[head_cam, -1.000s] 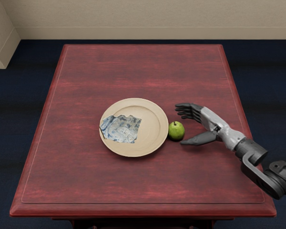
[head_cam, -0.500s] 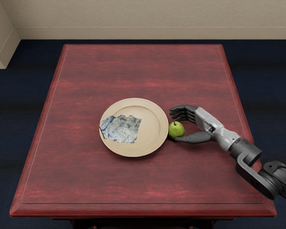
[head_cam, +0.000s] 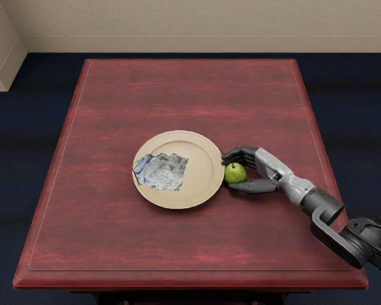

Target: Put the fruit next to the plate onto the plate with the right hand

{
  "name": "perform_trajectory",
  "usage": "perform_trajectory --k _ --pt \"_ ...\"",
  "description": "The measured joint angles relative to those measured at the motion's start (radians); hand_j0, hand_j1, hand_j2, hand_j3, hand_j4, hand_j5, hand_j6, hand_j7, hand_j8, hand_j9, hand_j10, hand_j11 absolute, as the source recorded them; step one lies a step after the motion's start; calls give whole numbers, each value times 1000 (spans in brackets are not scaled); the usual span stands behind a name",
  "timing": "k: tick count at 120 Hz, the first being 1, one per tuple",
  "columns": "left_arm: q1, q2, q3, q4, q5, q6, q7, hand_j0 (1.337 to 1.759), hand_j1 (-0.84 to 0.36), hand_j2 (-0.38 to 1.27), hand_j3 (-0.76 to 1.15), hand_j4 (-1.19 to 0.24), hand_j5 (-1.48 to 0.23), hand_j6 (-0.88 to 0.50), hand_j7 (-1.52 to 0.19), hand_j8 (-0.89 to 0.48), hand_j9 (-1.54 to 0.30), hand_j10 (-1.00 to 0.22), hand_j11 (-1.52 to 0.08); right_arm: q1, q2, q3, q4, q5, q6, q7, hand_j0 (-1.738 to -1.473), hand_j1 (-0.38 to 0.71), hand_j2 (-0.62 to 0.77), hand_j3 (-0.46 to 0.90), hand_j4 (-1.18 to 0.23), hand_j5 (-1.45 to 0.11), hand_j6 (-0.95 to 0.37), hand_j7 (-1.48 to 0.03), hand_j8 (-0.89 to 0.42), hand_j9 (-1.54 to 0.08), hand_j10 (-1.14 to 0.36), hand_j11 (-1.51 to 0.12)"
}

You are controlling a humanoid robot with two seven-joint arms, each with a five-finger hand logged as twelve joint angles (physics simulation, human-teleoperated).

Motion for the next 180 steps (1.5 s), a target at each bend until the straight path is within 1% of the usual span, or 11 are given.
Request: perform_trajectory --k 24,56,91,110,127,151,165,167,175,180 --pt "0 0 0 0 0 0 0 1658 349 1 0 -1 0 -2 0 -1 0 -1 0 -2 -10 0 1 2 6 5 -1658 291 46 0 -562 -741 -560 -735 -374 -750 -372 -750" --pt "0 0 0 0 0 0 0 1658 349 1 0 -1 0 -2 0 -1 0 -1 0 2 -33 1 14 8 15 13 -1658 271 176 0 -594 -775 -597 -773 -458 -779 -442 -779" --pt "0 0 0 0 0 0 0 1658 349 1 0 -1 0 -2 0 -1 0 -1 0 22 -113 9 69 18 35 13 -1658 279 197 0 -606 -786 -607 -786 -466 -786 -445 -781" --pt "0 0 0 0 0 0 0 1658 349 1 0 -1 0 -2 0 -1 0 -1 0 34 -162 12 123 22 56 11 -1658 281 190 0 -608 -788 -608 -788 -462 -788 -446 -782" --pt "0 0 0 0 0 0 0 1658 349 1 0 -1 0 -2 0 -1 0 -1 0 52 -183 13 168 32 72 7 -1658 274 186 0 -610 -791 -610 -791 -467 -790 -449 -784" --pt "0 0 0 0 0 0 0 1658 349 1 0 -1 0 -2 0 -1 0 -1 0 95 -178 12 209 45 100 -5 -1657 262 179 0 -611 -794 -612 -793 -469 -791 -458 -783" --pt "0 0 0 0 0 0 0 1658 349 1 0 -1 0 -2 0 -1 0 -1 0 117 -145 12 216 47 110 -21 -1658 272 198 0 -613 -793 -613 -795 -476 -789 -462 -781" --pt "0 0 0 0 0 0 0 1658 349 1 0 -1 0 -2 0 -1 0 -1 0 119 -140 12 216 47 111 -24 -1658 276 226 0 -614 -793 -613 -795 -477 -788 -460 -779" --pt "0 0 0 0 0 0 0 1658 349 1 0 -1 0 -2 0 -1 0 -1 0 129 -119 11 217 47 113 -34 -1658 267 213 0 -616 -794 -614 -797 -480 -788 -482 -780" --pt "0 0 0 0 0 0 0 1658 349 0 0 -1 0 -1 0 -1 0 0 0 135 -107 11 218 47 115 -39 -1658 268 207 0 -616 -796 -615 -798 -482 -791 -468 -783"
